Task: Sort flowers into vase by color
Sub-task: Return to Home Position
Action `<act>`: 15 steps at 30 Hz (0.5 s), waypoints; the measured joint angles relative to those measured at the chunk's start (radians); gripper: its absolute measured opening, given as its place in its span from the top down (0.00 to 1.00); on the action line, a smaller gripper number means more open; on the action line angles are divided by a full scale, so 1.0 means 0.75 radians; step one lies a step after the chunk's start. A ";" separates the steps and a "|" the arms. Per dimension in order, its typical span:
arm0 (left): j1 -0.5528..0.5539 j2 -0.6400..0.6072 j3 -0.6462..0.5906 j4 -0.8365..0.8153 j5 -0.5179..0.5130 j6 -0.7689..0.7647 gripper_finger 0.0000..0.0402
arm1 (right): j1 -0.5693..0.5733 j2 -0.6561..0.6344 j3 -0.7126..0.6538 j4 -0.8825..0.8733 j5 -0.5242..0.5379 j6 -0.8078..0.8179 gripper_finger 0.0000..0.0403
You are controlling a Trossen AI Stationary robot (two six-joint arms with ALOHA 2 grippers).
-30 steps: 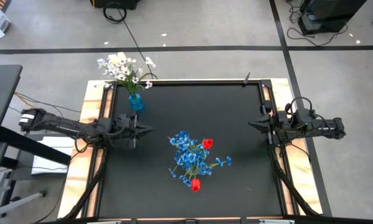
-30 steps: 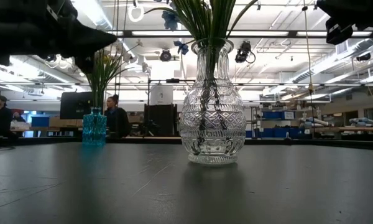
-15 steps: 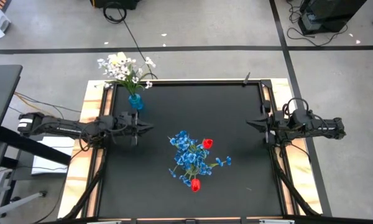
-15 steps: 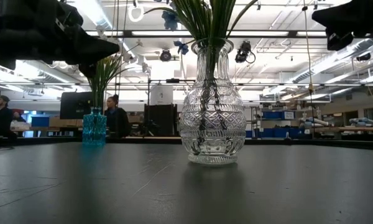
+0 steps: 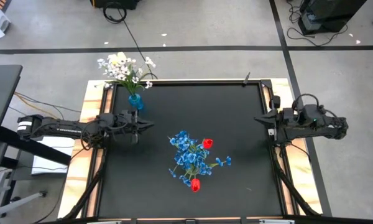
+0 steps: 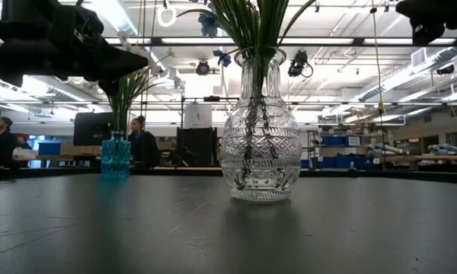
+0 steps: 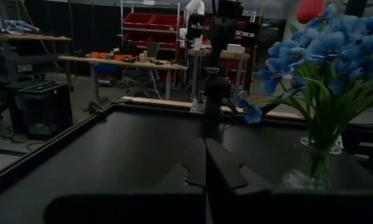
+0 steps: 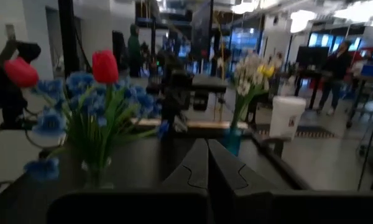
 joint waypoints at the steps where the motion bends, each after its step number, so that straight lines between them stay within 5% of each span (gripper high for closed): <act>1: 0.007 0.000 0.000 0.000 0.000 0.000 1.00 | 0.000 0.000 -0.004 -0.013 -0.002 0.017 0.99; 15: 0.037 0.000 0.000 0.001 0.056 0.024 1.00 | 0.000 0.001 -0.340 0.423 -0.075 0.102 0.99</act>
